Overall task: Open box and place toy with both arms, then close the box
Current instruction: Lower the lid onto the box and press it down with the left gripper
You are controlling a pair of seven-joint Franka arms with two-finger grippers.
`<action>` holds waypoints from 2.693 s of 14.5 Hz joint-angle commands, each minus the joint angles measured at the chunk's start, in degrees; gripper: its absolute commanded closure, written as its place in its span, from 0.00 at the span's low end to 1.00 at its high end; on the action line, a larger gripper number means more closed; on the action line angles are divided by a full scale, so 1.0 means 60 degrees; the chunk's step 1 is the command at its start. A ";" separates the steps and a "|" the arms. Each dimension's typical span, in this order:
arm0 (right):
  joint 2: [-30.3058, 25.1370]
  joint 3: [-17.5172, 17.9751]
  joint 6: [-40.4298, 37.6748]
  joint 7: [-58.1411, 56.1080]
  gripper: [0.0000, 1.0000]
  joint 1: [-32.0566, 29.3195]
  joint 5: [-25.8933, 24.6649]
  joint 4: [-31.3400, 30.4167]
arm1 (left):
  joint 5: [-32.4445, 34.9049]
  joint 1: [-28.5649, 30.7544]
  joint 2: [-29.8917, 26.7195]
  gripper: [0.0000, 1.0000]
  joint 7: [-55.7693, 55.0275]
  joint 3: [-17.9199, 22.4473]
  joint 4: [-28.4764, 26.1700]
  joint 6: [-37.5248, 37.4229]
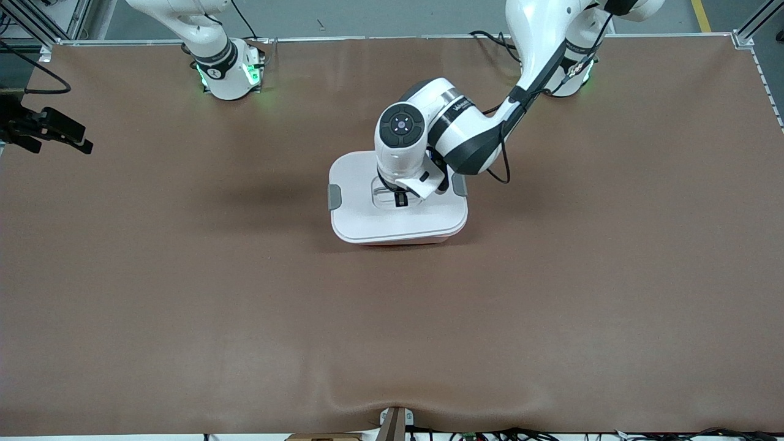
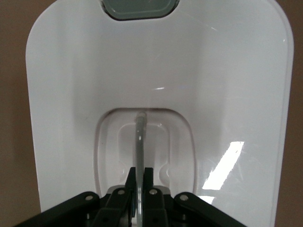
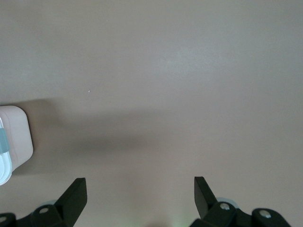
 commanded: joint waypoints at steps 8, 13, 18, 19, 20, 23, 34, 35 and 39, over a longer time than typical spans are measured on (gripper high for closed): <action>0.0090 0.0161 0.0049 0.0109 0.00 -0.0194 -0.0076 0.0067 | 0.0658 -0.0353 0.0175 1.00 0.0002 0.0114 0.0225 0.0075; 0.0105 0.0161 0.0034 0.0109 0.00 -0.0209 -0.0076 0.0052 | 0.0643 -0.0338 0.0014 1.00 0.0895 0.0085 -0.0023 -0.0334; 0.0134 0.0176 0.0224 0.0138 0.00 -0.0135 0.0012 0.0067 | 0.0657 -0.0279 -0.0089 1.00 0.1116 0.0070 -0.0038 -0.0585; 0.0119 0.0176 0.0225 0.0153 0.00 -0.0179 0.0056 0.0096 | 0.0658 -0.0323 -0.0045 1.00 0.1116 0.0085 -0.0024 -0.0556; 0.0119 0.0162 0.0225 0.0153 0.00 -0.0223 0.0056 0.0096 | 0.0658 -0.0338 -0.0030 1.00 0.1131 0.0070 -0.0009 -0.0497; 0.0119 0.0147 0.0167 0.0138 0.00 -0.0238 0.0041 0.0082 | 0.0876 -0.0411 0.0043 1.00 0.1218 0.0056 -0.0067 -0.0467; 0.0105 0.0161 0.0151 0.0123 0.00 -0.0355 0.0056 0.0272 | 0.0907 -0.0441 0.0014 1.00 0.2053 0.0055 -0.0258 -0.0585; 0.0119 0.0161 0.0180 0.0138 0.00 -0.0341 0.0056 0.0272 | 0.0907 -0.0441 0.0014 1.00 0.2097 0.0041 -0.0244 -0.0585; 0.0134 0.0191 0.0181 0.0138 0.00 -0.0267 0.0056 0.0272 | 0.0907 -0.0411 -0.0044 1.00 0.2361 0.0041 -0.0200 -0.0585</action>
